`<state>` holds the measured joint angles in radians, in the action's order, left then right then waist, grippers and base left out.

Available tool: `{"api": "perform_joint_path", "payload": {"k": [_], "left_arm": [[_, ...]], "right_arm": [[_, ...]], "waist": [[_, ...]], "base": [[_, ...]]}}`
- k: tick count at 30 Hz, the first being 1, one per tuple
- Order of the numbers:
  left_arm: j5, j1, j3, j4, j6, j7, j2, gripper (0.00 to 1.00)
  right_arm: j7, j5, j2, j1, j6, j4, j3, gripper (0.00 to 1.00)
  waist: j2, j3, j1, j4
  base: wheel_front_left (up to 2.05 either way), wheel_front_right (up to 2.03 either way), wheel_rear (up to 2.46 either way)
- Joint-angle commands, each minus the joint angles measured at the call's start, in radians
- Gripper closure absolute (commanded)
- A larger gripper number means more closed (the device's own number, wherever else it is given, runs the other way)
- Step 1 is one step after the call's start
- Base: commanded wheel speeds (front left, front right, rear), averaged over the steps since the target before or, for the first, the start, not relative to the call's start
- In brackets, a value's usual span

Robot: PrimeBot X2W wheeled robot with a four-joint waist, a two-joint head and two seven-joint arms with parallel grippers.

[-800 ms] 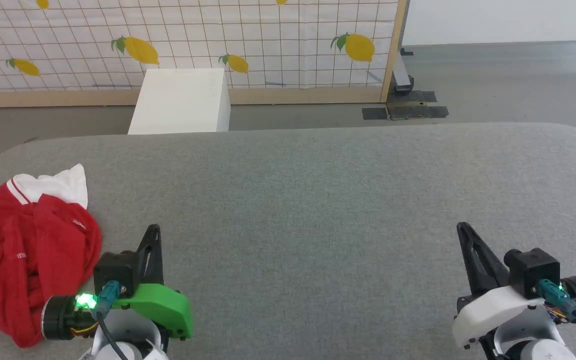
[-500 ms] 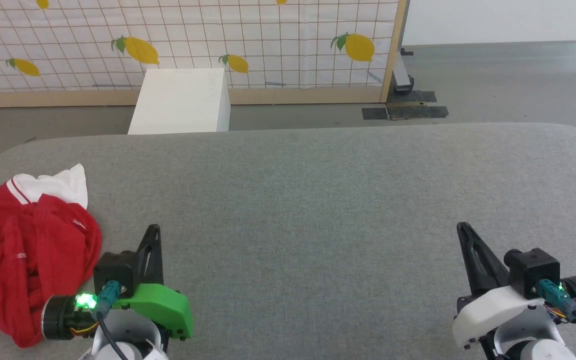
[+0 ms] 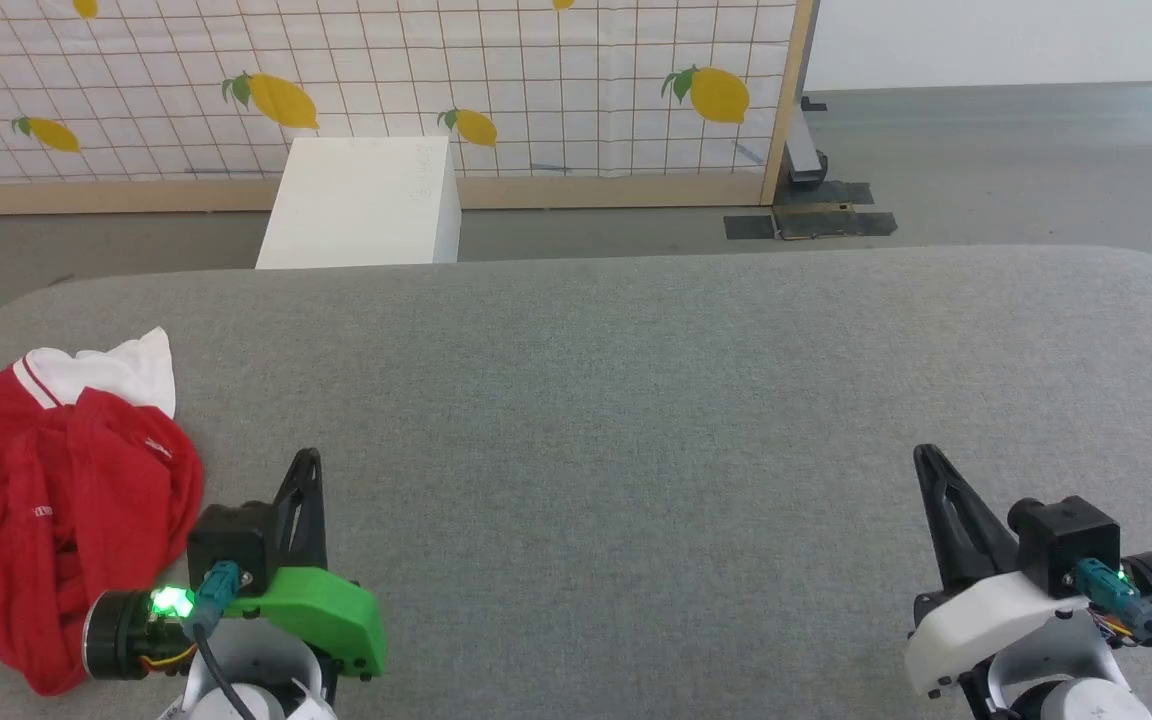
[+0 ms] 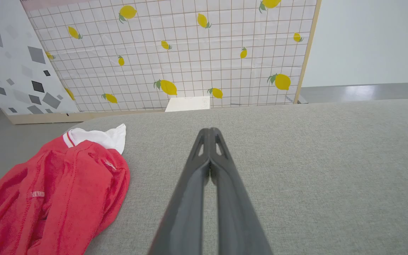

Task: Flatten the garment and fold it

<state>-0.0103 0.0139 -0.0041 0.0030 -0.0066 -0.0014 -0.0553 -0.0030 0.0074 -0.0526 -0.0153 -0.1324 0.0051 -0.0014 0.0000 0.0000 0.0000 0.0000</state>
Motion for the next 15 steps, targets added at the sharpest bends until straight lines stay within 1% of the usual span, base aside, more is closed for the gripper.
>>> {"api": "perform_joint_path", "payload": {"k": [1,2,3,15], "left_arm": [[0.01,-0.014,0.004,-0.003,0.007,0.001,0.005,1.0],[0.01,-0.014,0.004,-0.003,0.007,0.001,0.005,1.0],[-0.001,0.0,-0.001,0.0,0.0,0.0,0.0,0.0],[-0.016,0.009,-0.016,0.016,0.012,-0.016,0.0,0.0]], "right_arm": [[0.003,-0.007,0.002,0.015,0.002,-0.005,0.001,1.0],[0.003,-0.007,0.002,0.015,0.002,-0.005,0.001,1.0],[0.0,0.0,0.0,0.0,0.0,0.0,0.0,0.0],[-0.01,0.008,0.0,0.003,0.0,0.008,-0.004,0.0]], "waist": [[0.0,0.0,0.0,0.0],[0.0,0.0,0.0,0.0],[0.0,0.0,0.0,0.0],[0.0,0.0,0.0,0.008]], "base": [[0.0,0.0,0.0],[0.0,0.0,0.0],[0.0,0.0,0.0],[0.0,0.0,0.0]]}}
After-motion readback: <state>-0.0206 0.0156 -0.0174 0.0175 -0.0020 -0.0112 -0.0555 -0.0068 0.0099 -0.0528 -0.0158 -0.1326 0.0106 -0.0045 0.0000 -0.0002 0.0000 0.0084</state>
